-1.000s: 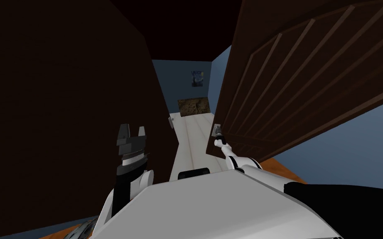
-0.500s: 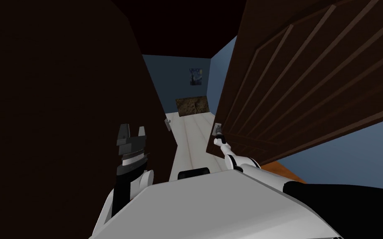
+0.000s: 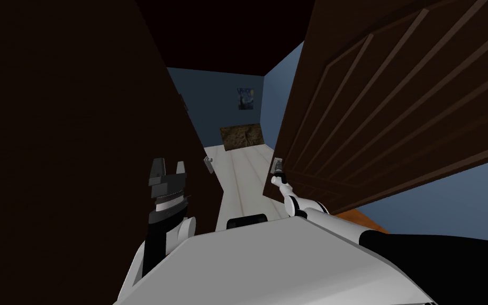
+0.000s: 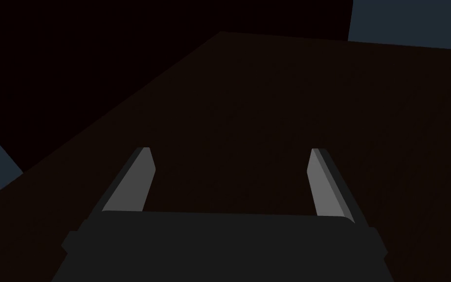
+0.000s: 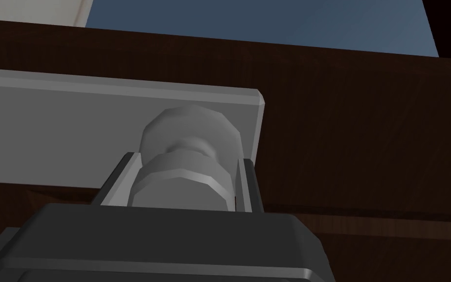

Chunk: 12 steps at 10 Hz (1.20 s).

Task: Push the door open

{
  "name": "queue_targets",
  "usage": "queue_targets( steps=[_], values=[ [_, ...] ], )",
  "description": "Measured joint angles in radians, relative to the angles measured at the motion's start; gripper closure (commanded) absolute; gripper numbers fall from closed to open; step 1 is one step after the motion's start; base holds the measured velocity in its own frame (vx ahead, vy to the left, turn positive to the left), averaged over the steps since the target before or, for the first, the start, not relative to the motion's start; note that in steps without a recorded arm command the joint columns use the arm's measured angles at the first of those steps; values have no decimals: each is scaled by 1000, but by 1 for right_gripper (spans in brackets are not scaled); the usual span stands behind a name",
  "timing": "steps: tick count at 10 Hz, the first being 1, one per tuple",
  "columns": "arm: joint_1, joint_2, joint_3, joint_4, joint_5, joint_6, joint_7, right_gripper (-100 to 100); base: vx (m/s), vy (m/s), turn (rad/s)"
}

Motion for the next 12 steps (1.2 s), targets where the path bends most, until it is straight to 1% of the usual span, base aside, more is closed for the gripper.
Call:
queue_targets(
  steps=[1,2,3,4,5,7,8,9,11,12],
  values=[
    [-3,4,-13,-3,-5,0,15,100,219,19,-87],
    [3,16,-30,-23,-9,5,37,100,190,15,-106],
    [-4,18,-41,-16,-13,2,50,100,178,20,-74],
    [-17,8,-45,17,-16,-15,49,100,186,21,-58],
    [-27,5,-55,38,-19,-28,55,100,124,10,-36],
    [-22,18,-75,13,-25,-19,80,100,161,21,-74],
    [-19,21,-82,10,-28,-17,90,100,75,7,-20],
    [-20,20,-84,8,-28,-18,91,100,122,-2,-16],
    [-17,20,-101,10,-37,-18,104,100,155,3,-32],
    [-22,14,-107,30,-40,-31,105,100,184,7,-21]
  ],
)
